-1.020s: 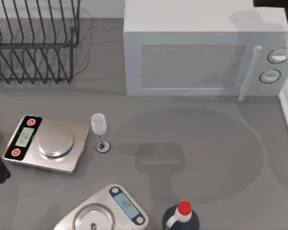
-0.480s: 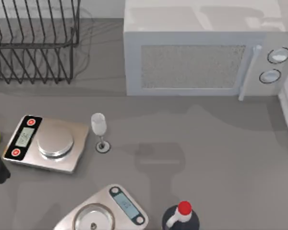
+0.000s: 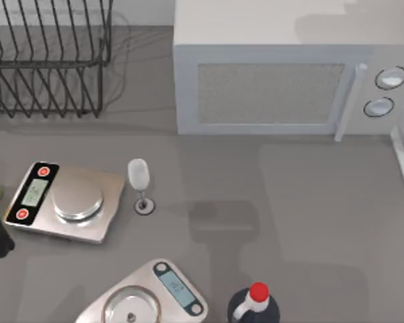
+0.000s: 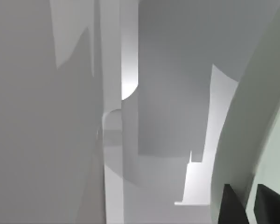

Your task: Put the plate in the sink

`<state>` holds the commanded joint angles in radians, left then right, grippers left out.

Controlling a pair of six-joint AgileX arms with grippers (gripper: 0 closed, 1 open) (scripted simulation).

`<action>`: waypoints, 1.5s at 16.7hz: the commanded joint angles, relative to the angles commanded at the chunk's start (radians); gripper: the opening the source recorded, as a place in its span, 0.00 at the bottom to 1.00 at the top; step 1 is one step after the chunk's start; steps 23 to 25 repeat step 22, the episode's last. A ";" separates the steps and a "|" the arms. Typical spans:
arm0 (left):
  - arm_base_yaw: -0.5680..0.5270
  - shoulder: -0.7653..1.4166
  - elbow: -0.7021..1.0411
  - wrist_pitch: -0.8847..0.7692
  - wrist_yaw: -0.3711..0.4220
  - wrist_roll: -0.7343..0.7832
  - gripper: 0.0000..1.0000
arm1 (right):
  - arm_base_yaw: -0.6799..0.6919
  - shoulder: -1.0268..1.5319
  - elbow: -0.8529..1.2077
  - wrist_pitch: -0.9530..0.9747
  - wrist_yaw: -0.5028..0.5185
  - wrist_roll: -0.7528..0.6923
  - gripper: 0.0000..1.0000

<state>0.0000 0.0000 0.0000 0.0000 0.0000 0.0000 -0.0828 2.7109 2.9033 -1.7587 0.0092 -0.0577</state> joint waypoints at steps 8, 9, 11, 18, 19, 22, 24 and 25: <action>0.000 0.000 0.000 0.000 0.000 0.000 1.00 | 0.000 0.000 0.000 0.000 0.000 0.000 0.38; 0.000 0.000 0.000 0.000 0.000 0.000 1.00 | 0.000 0.000 0.000 0.000 0.000 0.000 0.45; 0.000 0.000 0.000 0.000 0.000 0.000 1.00 | 0.000 0.000 0.000 0.000 0.000 0.000 0.60; 0.000 0.000 0.000 0.000 0.000 0.000 1.00 | 0.000 0.000 0.000 0.000 0.000 0.000 1.00; 0.000 0.000 0.000 0.000 0.000 0.000 1.00 | 0.000 0.000 0.000 0.000 0.000 0.000 1.00; 0.000 0.000 0.000 0.000 0.000 0.000 1.00 | 0.000 0.000 0.000 0.000 0.000 0.000 1.00; 0.000 0.000 0.000 0.000 0.000 0.000 1.00 | 0.000 0.000 0.000 0.000 0.000 0.000 1.00; 0.000 0.000 0.000 0.000 0.000 0.000 1.00 | 0.000 0.000 0.000 0.000 0.000 0.000 1.00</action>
